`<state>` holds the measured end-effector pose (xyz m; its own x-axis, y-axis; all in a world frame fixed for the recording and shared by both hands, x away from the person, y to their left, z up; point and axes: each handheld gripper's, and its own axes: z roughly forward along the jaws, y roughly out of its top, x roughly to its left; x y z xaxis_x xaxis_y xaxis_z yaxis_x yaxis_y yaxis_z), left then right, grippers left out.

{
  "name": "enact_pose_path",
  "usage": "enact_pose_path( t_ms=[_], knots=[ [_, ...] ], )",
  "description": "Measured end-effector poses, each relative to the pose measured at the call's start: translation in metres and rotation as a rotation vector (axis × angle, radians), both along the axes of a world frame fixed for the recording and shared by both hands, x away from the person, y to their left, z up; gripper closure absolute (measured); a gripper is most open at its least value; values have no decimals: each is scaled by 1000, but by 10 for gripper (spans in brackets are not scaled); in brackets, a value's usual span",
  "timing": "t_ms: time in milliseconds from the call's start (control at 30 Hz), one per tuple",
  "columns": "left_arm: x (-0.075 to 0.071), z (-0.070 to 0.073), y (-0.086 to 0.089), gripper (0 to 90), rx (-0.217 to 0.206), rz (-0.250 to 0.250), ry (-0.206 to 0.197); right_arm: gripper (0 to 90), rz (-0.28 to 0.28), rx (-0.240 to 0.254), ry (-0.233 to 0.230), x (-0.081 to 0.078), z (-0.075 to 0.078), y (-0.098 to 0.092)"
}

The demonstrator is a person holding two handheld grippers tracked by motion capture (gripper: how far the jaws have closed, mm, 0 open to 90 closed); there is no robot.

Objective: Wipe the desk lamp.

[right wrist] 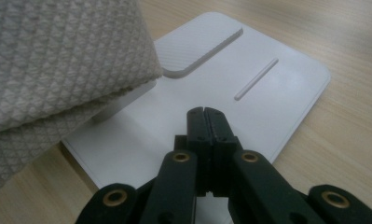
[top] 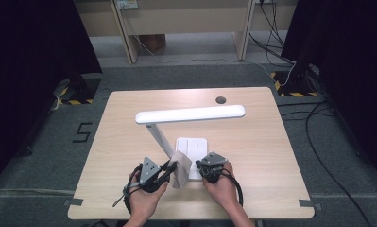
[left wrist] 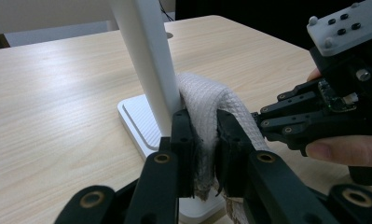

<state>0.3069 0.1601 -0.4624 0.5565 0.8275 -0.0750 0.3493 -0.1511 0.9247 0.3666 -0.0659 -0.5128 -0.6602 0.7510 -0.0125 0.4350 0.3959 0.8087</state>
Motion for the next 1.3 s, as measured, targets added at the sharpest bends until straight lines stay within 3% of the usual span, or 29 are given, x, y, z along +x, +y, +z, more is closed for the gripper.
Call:
enact_pose_path(
  t_ms=[1300],
  knots=[
    [4,-29,-7,788,60,-35,108,900,6,-8,-4,0,0,0]
  ],
)
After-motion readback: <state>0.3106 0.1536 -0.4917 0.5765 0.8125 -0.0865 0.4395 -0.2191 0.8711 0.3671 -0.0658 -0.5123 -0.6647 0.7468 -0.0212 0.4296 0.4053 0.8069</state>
